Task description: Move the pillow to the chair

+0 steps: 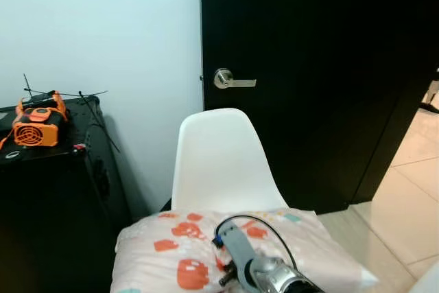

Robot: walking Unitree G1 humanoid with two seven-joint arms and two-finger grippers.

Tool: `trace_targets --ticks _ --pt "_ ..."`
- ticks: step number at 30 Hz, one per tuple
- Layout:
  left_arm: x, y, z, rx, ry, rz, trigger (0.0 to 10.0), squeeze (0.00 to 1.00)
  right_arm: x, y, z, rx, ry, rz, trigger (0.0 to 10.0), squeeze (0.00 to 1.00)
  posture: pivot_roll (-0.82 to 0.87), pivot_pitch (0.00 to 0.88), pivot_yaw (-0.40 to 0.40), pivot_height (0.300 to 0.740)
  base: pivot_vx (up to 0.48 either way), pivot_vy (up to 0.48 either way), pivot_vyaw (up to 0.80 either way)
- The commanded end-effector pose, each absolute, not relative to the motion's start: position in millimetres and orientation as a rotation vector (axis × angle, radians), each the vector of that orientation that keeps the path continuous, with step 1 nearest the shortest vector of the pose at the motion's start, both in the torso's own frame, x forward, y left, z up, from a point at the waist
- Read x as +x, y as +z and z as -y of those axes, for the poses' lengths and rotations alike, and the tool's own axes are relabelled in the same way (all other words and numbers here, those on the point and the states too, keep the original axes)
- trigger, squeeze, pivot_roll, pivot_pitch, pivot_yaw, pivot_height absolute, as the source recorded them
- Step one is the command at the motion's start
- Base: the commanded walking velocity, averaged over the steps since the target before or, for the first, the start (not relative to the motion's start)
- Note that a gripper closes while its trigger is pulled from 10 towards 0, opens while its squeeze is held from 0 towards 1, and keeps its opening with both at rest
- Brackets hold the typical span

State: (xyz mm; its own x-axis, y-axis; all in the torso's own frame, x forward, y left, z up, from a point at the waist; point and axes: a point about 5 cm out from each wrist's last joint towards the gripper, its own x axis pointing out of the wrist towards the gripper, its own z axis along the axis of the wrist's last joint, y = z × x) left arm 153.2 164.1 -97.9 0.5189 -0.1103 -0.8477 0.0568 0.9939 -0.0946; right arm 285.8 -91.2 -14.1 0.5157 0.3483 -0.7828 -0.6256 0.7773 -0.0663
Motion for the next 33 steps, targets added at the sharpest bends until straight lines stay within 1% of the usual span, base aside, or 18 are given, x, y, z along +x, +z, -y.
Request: trace_targets --ticks 1,4,7,9,11,14,15,16,17,18,22,24,25,27,29,31,32,33 --pt "139 -104 -162 -0.073 -0.100 -1.073 10.0 0.00 284 -18 99 -0.401 0.563 -0.867 10.0 0.00 -0.05 0.088 -0.017 0.620 0.000 0.000 0.00" --pt "140 -103 -160 -0.091 -0.094 -1.058 10.0 0.00 285 -17 98 -0.373 0.525 -0.831 10.0 0.00 -0.04 0.101 -0.022 0.610 0.000 0.000 0.00" --pt "143 -102 -159 -0.097 -0.099 -1.038 10.0 0.00 292 -10 92 -0.262 0.472 -0.745 10.0 0.00 -0.03 0.114 -0.019 0.600 0.000 0.000 0.00" --pt "147 -100 -159 -0.099 -0.105 -1.023 10.0 0.00 304 4 85 -0.128 0.429 -0.640 10.0 0.00 -0.02 0.124 -0.015 0.590 0.000 0.000 0.00" --pt "147 -100 -159 -0.099 -0.109 -1.019 10.0 0.00 310 11 82 -0.062 0.403 -0.603 10.0 0.00 -0.02 0.132 -0.010 0.585 0.000 0.000 0.00" --pt "148 -100 -160 -0.099 -0.113 -1.016 10.0 0.00 314 15 82 -0.046 0.374 -0.592 10.0 0.00 -0.02 0.139 -0.007 0.580 0.000 0.000 0.00" --pt "147 -100 -160 -0.102 -0.116 -1.014 10.0 0.00 313 13 82 -0.101 0.369 -0.628 10.0 0.00 -0.01 0.145 -0.006 0.575 0.000 0.000 0.00" --pt "147 -100 -159 -0.115 -0.118 -1.008 10.0 0.00 302 -1 86 -0.243 0.378 -0.751 10.0 0.00 -0.01 0.156 -0.008 0.565 0.000 0.000 0.00" --pt "147 -100 -159 -0.115 -0.118 -1.008 10.0 0.00 302 -1 86 -0.243 0.378 -0.751 10.0 0.00 -0.01 0.156 -0.008 0.565 0.000 0.000 0.00" --pt "148 -99 -158 -0.135 -0.119 -0.996 10.0 0.00 295 -8 86 -0.289 0.394 -0.810 10.0 0.00 0.00 0.167 -0.014 0.555 0.000 0.000 0.00" --pt "149 -98 -156 -0.148 -0.122 -0.984 10.0 0.00 294 -9 85 -0.282 0.398 -0.817 10.0 0.00 0.01 0.176 -0.018 0.545 0.000 0.000 0.00" --pt "152 -97 -152 -0.169 -0.126 -0.963 10.0 0.00 297 -5 81 -0.233 0.397 -0.789 10.0 0.00 0.02 0.182 -0.022 0.535 0.000 0.000 0.00" --pt "153 -96 -149 -0.179 -0.130 -0.952 10.0 0.00 305 4 76 -0.167 0.392 -0.726 10.0 0.00 0.02 0.185 -0.024 0.525 0.000 0.000 0.00" --pt "154 -96 -148 -0.181 -0.131 -0.950 10.0 0.00 308 7 74 -0.149 0.389 -0.704 10.0 0.00 0.02 0.185 -0.024 0.520 0.000 0.000 0.00" --pt "153 -96 -147 -0.184 -0.133 -0.949 10.0 0.00 320 22 71 -0.102 0.366 -0.624 10.0 0.00 0.02 0.187 -0.028 0.510 0.000 0.000 0.00" --pt "153 -96 -147 -0.184 -0.133 -0.949 10.0 0.00 320 22 71 -0.102 0.366 -0.624 10.0 0.00 0.02 0.187 -0.028 0.510 0.000 0.000 0.00" --pt "152 -96 -147 -0.186 -0.134 -0.949 10.0 0.00 332 36 70 -0.075 0.339 -0.555 10.0 0.00 0.02 0.184 -0.028 0.500 0.000 0.000 0.00" --pt "152 -96 -147 -0.186 -0.134 -0.949 10.0 0.00 332 36 70 -0.075 0.339 -0.555 10.0 0.00 0.02 0.184 -0.028 0.500 0.000 0.000 0.00"
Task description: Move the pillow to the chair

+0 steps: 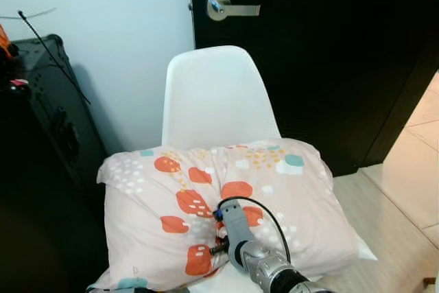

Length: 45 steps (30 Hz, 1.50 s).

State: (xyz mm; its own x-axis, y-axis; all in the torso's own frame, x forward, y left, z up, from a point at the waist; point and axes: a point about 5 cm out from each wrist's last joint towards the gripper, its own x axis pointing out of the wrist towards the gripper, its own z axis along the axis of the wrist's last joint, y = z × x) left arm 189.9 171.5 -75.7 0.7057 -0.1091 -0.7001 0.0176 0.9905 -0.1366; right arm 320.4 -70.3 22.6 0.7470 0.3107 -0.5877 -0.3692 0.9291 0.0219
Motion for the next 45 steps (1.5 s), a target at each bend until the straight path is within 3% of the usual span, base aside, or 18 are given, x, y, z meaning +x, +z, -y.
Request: trace_targets --ticks 1,3,10,16,18,24,25,26,27,31,35,45 --pt "152 -96 -147 -0.186 -0.134 -0.949 10.0 0.00 332 36 70 -0.075 0.339 -0.555 10.0 0.00 0.02 0.184 -0.028 0.500 0.000 0.000 0.00" --pt "152 -96 -148 -0.187 -0.134 -0.949 10.0 0.00 354 67 72 -0.048 0.289 -0.436 10.0 0.00 0.02 0.173 -0.029 0.490 0.000 0.000 0.00" --pt "154 -96 -150 -0.189 -0.129 -0.949 10.0 0.00 380 108 90 -0.055 0.168 -0.301 10.0 0.00 0.03 0.160 -0.030 0.470 0.000 0.000 0.00" --pt "155 -95 -151 -0.190 -0.128 -0.947 10.0 0.00 385 114 110 -0.117 0.077 -0.283 10.0 0.00 0.02 0.154 -0.029 0.455 0.000 0.000 0.00" --pt "156 -95 -150 -0.190 -0.132 -0.949 10.0 0.00 383 106 128 -0.192 -0.010 -0.316 10.0 0.00 0.01 0.147 -0.027 0.451 0.000 0.000 0.00" --pt "156 -95 -149 -0.187 -0.137 -0.955 10.0 0.00 379 98 139 -0.269 -0.033 -0.344 10.0 0.00 0.00 0.135 -0.024 0.451 0.000 0.000 0.00" --pt "156 -95 -149 -0.186 -0.138 -0.957 10.0 0.00 378 96 137 -0.262 -0.013 -0.348 10.0 0.40 0.00 0.135 -0.024 0.451 0.000 0.000 0.00" --pt "156 -95 -149 -0.186 -0.138 -0.957 10.0 0.00 378 96 137 -0.262 -0.013 -0.348 10.0 0.40 0.00 0.135 -0.024 0.451 0.000 0.000 0.00" --pt "157 -95 -149 -0.185 -0.138 -0.958 10.0 0.00 377 94 134 -0.234 0.024 -0.356 10.0 1.00 0.00 0.127 -0.023 0.451 0.000 0.000 0.00" --pt "157 -95 -150 -0.184 -0.137 -0.961 10.0 0.00 375 91 131 -0.183 0.053 -0.373 10.0 1.00 0.00 0.124 -0.023 0.451 0.000 0.000 0.00" --pt "159 -95 -151 -0.187 -0.133 -0.969 10.0 0.00 374 92 129 0.045 0.206 -0.356 10.0 1.00 -0.01 0.102 -0.025 0.451 0.000 0.000 0.00" --pt "159 -95 -150 -0.203 -0.147 -0.981 10.0 0.00 371 101 139 0.179 0.423 -0.287 10.0 1.00 -0.03 0.080 -0.020 0.451 0.000 0.000 0.00"
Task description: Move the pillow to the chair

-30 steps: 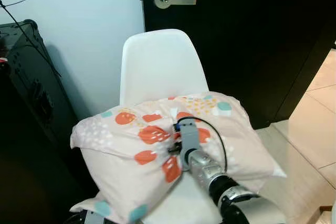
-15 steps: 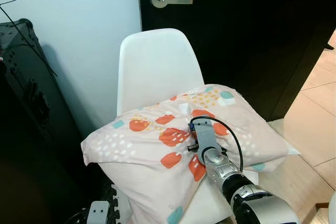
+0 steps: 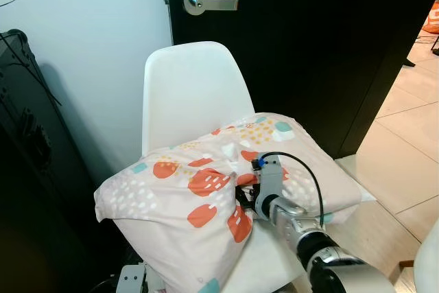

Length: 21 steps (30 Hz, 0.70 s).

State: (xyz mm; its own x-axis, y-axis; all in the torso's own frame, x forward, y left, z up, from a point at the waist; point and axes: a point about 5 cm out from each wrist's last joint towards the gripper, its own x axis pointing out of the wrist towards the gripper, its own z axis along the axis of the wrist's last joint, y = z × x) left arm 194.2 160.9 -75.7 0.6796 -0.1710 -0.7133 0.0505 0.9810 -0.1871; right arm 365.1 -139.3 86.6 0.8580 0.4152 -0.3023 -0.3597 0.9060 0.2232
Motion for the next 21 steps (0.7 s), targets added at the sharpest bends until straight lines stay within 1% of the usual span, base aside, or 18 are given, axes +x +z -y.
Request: trace_targets --ticks 1,2,3,4,5,6,7,8,9,10,12,13,14,16,18,21 --pt "159 -95 -149 -0.209 -0.151 -0.982 10.0 0.00 369 105 145 0.206 0.495 -0.249 10.0 1.00 -0.03 0.076 -0.020 0.451 0.000 0.000 0.00" --pt "160 -95 -148 -0.213 -0.156 -0.981 10.0 0.00 368 111 153 0.240 0.536 -0.211 10.0 1.00 -0.03 0.072 -0.020 0.451 0.000 0.000 0.00" --pt "160 -95 -148 -0.213 -0.156 -0.981 10.0 0.00 368 111 153 0.240 0.536 -0.211 10.0 1.00 -0.03 0.072 -0.020 0.451 0.000 0.000 0.00" --pt "161 -94 -147 -0.222 -0.160 -0.978 10.0 0.00 366 126 166 0.352 0.592 -0.116 10.0 1.00 -0.03 0.065 -0.018 0.451 0.000 0.000 0.00" --pt "161 -94 -147 -0.222 -0.160 -0.978 10.0 0.00 366 126 166 0.352 0.592 -0.116 10.0 1.00 -0.03 0.065 -0.018 0.451 0.000 0.000 0.00" --pt "161 -94 -148 -0.224 -0.161 -0.978 10.0 0.00 363 131 172 0.416 0.642 -0.082 10.0 1.00 -0.03 0.064 -0.017 0.451 0.000 0.000 0.00" --pt "161 -94 -148 -0.224 -0.161 -0.978 10.0 0.00 363 131 172 0.416 0.642 -0.082 10.0 1.00 -0.03 0.064 -0.017 0.451 0.000 0.000 0.00" --pt "162 -94 -148 -0.224 -0.161 -0.978 10.0 0.00 360 133 176 0.457 0.687 -0.060 10.0 1.00 -0.03 0.062 -0.016 0.451 0.000 0.000 0.00" --pt "162 -94 -149 -0.224 -0.161 -0.979 10.0 0.00 355 133 181 0.490 0.718 -0.043 10.0 0.00 -0.03 0.060 -0.014 0.451 0.000 0.000 0.00" --pt "162 -94 -149 -0.224 -0.161 -0.979 10.0 0.00 355 133 181 0.490 0.718 -0.043 10.0 0.00 -0.03 0.060 -0.014 0.451 0.000 0.000 0.00" --pt "162 -94 -150 -0.225 -0.159 -0.980 10.0 0.00 344 132 186 0.615 0.800 0.007 10.0 0.00 -0.04 0.058 -0.011 0.456 0.000 0.000 0.00" --pt "162 -94 -150 -0.225 -0.159 -0.980 10.0 0.00 344 132 186 0.615 0.800 0.007 10.0 0.00 -0.04 0.058 -0.011 0.456 0.000 0.000 0.00" --pt "162 -94 -150 -0.225 -0.159 -0.981 10.0 0.00 338 127 184 0.642 0.839 0.009 10.0 0.00 -0.04 0.059 -0.010 0.460 0.000 0.000 0.00" --pt "162 -94 -150 -0.225 -0.159 -0.981 10.0 0.00 338 127 184 0.642 0.839 0.009 10.0 0.00 -0.04 0.059 -0.010 0.460 0.000 0.000 0.00" --pt "161 -94 -151 -0.225 -0.158 -0.984 10.0 0.00 323 106 177 0.606 0.885 -0.062 10.0 0.00 -0.04 0.060 -0.007 0.470 0.000 0.000 0.00" --pt "160 -94 -151 -0.225 -0.157 -0.986 10.0 0.00 317 98 177 0.588 0.899 -0.091 10.0 0.00 -0.04 0.061 -0.006 0.475 0.000 0.000 0.00"
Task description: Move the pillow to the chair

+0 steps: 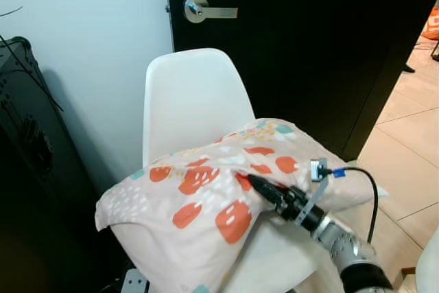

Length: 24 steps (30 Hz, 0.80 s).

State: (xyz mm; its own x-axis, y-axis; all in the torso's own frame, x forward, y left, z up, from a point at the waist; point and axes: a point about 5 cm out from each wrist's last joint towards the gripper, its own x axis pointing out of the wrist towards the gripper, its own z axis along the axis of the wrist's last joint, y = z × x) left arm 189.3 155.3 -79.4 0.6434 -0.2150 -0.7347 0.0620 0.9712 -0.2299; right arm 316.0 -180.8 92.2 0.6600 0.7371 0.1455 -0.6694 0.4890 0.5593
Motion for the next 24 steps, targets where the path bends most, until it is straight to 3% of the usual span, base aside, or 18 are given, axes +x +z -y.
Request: trace_targets --ticks 1,3,5,10,19,20,21,22,23,24 --pt "160 -94 -151 -0.225 -0.157 -0.986 10.0 0.00 317 98 177 0.588 0.899 -0.091 10.0 0.00 -0.04 0.061 -0.006 0.475 0.000 0.000 0.00" --pt "159 -95 -151 -0.225 -0.156 -0.989 10.0 0.00 312 98 183 0.596 0.904 -0.083 10.0 0.00 -0.04 0.060 -0.004 0.480 0.000 0.000 0.00" --pt "155 -96 -156 -0.219 -0.149 -1.003 10.0 0.00 308 128 208 0.711 0.920 0.111 10.0 0.00 -0.05 0.056 0.003 0.490 0.000 0.000 0.00" --pt "153 -97 -158 -0.214 -0.147 -1.012 10.0 0.00 307 144 221 0.725 0.915 0.192 10.0 0.00 -0.05 0.054 0.002 0.499 0.000 0.000 0.00" --pt "154 -97 -157 -0.224 -0.138 -1.006 10.0 0.00 300 140 252 0.465 0.827 0.017 10.0 0.00 -0.03 0.062 -0.007 0.529 0.000 0.000 0.00" --pt "152 -98 -158 -0.224 -0.137 -1.010 10.0 0.00 297 130 254 0.338 0.812 -0.109 10.0 0.00 -0.03 0.062 -0.004 0.533 0.000 0.000 0.00" --pt "152 -98 -158 -0.224 -0.137 -1.010 10.0 0.00 297 130 254 0.338 0.812 -0.109 10.0 0.00 -0.03 0.062 -0.004 0.533 0.000 0.000 0.00" --pt "149 -99 -158 -0.223 -0.137 -1.017 10.0 0.00 292 118 255 0.220 0.811 -0.258 10.0 0.00 -0.04 0.068 -0.003 0.538 0.000 0.000 0.00" --pt "149 -99 -158 -0.223 -0.137 -1.017 10.0 0.00 292 118 255 0.220 0.811 -0.258 10.0 0.00 -0.04 0.068 -0.003 0.538 0.000 0.000 0.00" --pt "146 -100 -159 -0.219 -0.138 -1.025 10.0 0.00 285 109 254 0.104 0.838 -0.379 10.0 0.00 -0.04 0.073 -0.007 0.543 0.000 0.000 0.00"
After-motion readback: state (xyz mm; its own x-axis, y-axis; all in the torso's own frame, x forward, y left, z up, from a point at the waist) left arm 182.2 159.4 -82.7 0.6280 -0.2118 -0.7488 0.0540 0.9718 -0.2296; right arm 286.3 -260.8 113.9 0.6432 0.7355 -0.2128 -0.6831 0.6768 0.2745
